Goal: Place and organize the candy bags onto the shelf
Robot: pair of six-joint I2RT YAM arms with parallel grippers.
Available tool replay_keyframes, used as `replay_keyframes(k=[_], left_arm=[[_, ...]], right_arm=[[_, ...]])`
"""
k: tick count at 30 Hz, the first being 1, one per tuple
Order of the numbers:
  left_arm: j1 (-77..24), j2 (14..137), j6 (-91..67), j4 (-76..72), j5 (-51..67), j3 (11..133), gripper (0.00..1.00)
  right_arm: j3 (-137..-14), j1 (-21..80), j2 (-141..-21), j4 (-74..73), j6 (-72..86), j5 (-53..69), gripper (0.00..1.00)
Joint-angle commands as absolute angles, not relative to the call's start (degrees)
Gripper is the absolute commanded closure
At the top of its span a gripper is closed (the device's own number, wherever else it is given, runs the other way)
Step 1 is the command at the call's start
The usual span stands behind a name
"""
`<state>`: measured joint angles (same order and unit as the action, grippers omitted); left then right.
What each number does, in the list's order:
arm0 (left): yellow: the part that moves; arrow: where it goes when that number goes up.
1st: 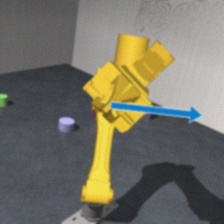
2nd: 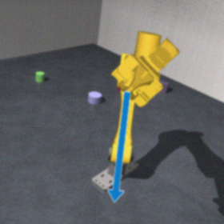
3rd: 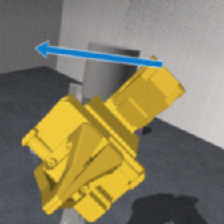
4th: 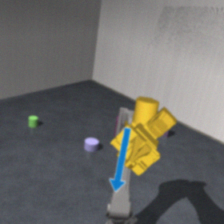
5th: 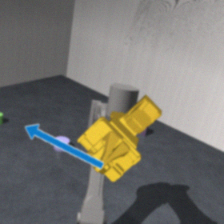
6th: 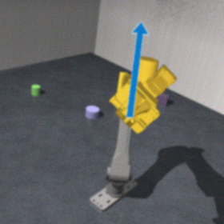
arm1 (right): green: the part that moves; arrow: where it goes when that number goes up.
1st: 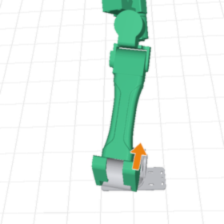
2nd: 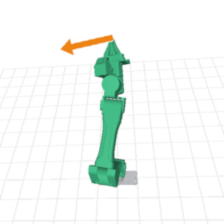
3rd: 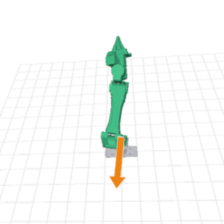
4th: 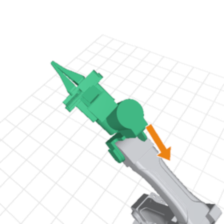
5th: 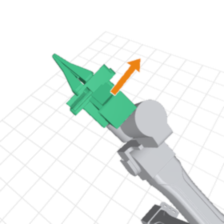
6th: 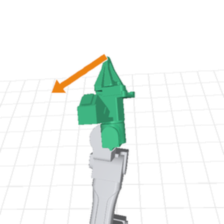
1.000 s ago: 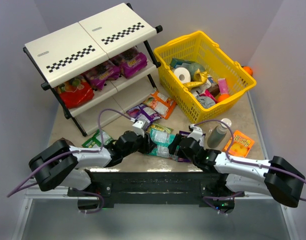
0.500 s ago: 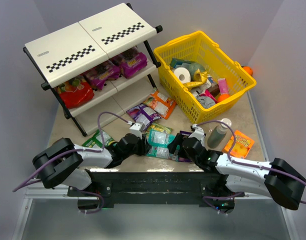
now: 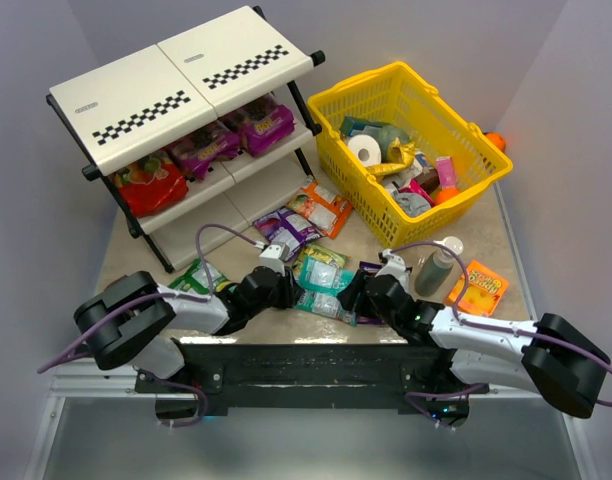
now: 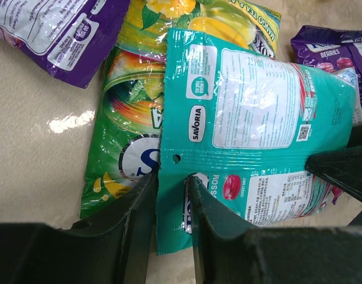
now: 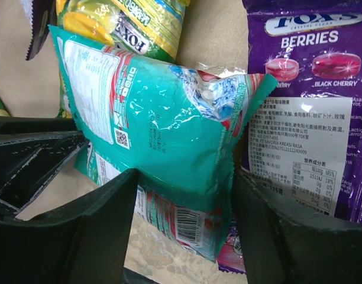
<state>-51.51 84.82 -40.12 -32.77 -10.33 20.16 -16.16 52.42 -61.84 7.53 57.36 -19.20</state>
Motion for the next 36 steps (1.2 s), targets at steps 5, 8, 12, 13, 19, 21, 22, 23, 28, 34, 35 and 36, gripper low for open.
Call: replay_keyframes(k=[5, 8, 12, 13, 19, 21, 22, 23, 28, 34, 35, 36], left_arm=[[-51.68, 82.62, -40.08, -23.82, -12.83, 20.13, 0.64], [-51.68, 81.57, -39.73, -23.38, -13.09, 20.22, 0.63], [-51.68, 79.63, -39.38, -21.46, -13.53, 20.65, 0.62], [-51.68, 78.24, -39.38, -20.84, -13.88, 20.74, 0.61], [-51.68, 68.06, -37.88, -10.83, -18.09, 24.25, 0.54], [-51.68, 64.44, -36.92, -6.01, -19.59, 26.45, 0.51], [-51.68, 60.86, -36.65, -4.15, -21.08, 27.33, 0.47], [-51.68, 58.99, -36.04, -0.65, -22.05, 29.07, 0.45], [-51.68, 48.09, -33.58, 9.3, -25.4, 34.44, 0.3], [-51.68, 38.42, -29.1, 17.31, -25.49, 38.49, 0.17], [-51.68, 37.19, -29.09, 18.27, -25.84, 39.02, 0.16], [-51.68, 35.0, -29.18, 18.54, -25.75, 39.37, 0.15]], right_arm=[[-19.6, 52.21, -59.94, 0.18, 57.22, -20.03, 0.52], [-19.69, 52.29, -58.89, -1.84, 57.66, -20.57, 0.61], [-19.95, 52.21, -56.87, -3.34, 57.74, -20.3, 0.8], [-20.04, 52.21, -56.0, -3.77, 57.74, -20.22, 0.82], [-22.31, 52.21, -52.21, -5.36, 57.66, -18.2, 1.0], [-23.46, 52.21, -50.72, -5.89, 57.31, -17.23, 1.0], [-24.68, 52.21, -50.45, -5.98, 57.22, -16.79, 1.0], [-25.39, 52.21, -49.93, -6.06, 56.96, -16.27, 1.0], [-31.01, 52.21, -49.83, -5.54, 55.81, -13.19, 1.0], [-38.91, 52.21, -54.48, -1.41, 53.53, -10.11, 1.0], [-40.24, 52.21, -56.06, -0.88, 52.83, -9.76, 1.0], [-41.56, 52.21, -58.86, -0.27, 52.65, -9.23, 1.0]])
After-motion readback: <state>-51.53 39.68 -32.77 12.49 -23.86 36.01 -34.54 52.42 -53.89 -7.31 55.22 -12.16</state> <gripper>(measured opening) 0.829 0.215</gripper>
